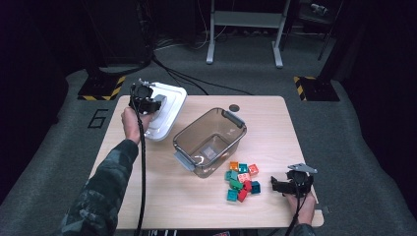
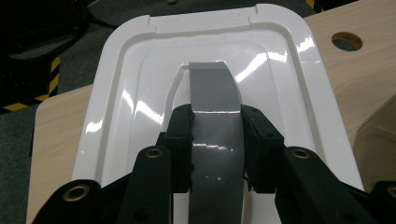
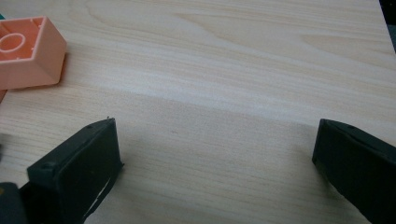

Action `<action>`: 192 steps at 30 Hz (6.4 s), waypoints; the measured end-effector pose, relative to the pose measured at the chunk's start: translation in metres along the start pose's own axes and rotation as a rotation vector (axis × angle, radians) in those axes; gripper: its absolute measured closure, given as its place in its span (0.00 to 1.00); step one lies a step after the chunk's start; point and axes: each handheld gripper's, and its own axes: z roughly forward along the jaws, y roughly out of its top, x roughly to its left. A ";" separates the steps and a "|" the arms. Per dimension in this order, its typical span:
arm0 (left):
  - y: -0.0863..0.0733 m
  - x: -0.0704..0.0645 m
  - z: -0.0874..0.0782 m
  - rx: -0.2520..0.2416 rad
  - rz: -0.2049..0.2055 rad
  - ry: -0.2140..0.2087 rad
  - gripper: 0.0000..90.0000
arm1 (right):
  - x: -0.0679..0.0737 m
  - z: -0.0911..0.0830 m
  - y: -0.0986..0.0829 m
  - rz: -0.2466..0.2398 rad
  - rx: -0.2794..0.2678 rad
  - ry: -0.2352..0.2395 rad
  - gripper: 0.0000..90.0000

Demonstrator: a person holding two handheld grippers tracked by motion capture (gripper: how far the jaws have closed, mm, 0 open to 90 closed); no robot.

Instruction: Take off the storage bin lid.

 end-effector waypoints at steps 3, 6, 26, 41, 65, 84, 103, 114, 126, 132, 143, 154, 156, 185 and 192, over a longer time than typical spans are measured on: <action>-0.008 0.004 0.009 0.023 -0.014 0.001 0.74 | 0.000 0.000 0.000 0.000 0.000 0.000 0.00; -0.017 0.008 0.017 0.046 -0.041 0.002 0.74 | 0.000 0.000 0.000 -0.001 -0.001 0.001 0.00; -0.080 0.006 0.077 0.173 -0.121 0.013 0.74 | 0.000 0.000 0.000 -0.001 -0.003 0.002 0.01; -0.074 0.016 0.045 0.126 -0.119 -0.008 0.31 | 0.000 0.000 0.000 -0.004 -0.003 0.003 0.01; -0.168 0.082 -0.045 0.082 -0.159 -0.018 0.00 | 0.000 0.000 0.000 -0.005 -0.005 0.002 0.01; -0.243 0.089 -0.034 0.080 -0.205 0.050 0.13 | 0.000 0.000 0.000 -0.004 -0.005 0.001 0.01; -0.261 0.087 -0.031 0.046 -0.210 0.079 0.36 | 0.000 0.000 0.000 -0.005 -0.006 0.001 0.01; -0.262 0.081 -0.033 0.029 -0.212 0.083 0.53 | 0.000 0.000 0.000 -0.005 -0.006 0.001 0.02; -0.244 0.081 -0.042 -0.017 -0.184 0.082 0.54 | 0.000 0.000 0.000 -0.005 -0.006 0.001 0.02; -0.230 0.082 -0.047 -0.030 -0.171 0.082 0.54 | 0.000 0.000 0.000 -0.005 -0.006 0.001 0.02; -0.207 0.080 -0.058 -0.069 -0.161 0.059 0.54 | 0.000 0.000 0.000 -0.004 -0.006 0.002 0.02; -0.186 0.071 -0.063 -0.086 -0.149 0.015 0.54 | 0.001 0.000 0.000 -0.003 -0.006 0.002 0.02; -0.182 0.070 -0.064 -0.092 -0.147 0.007 0.54 | 0.000 0.000 0.000 -0.006 -0.007 0.003 0.02; -0.122 0.040 -0.078 -0.126 -0.053 -0.105 0.53 | 0.001 -0.001 0.000 0.007 -0.005 0.000 0.03; -0.112 0.029 -0.079 -0.132 -0.027 -0.126 0.53 | 0.001 -0.001 0.000 0.007 -0.006 0.000 0.03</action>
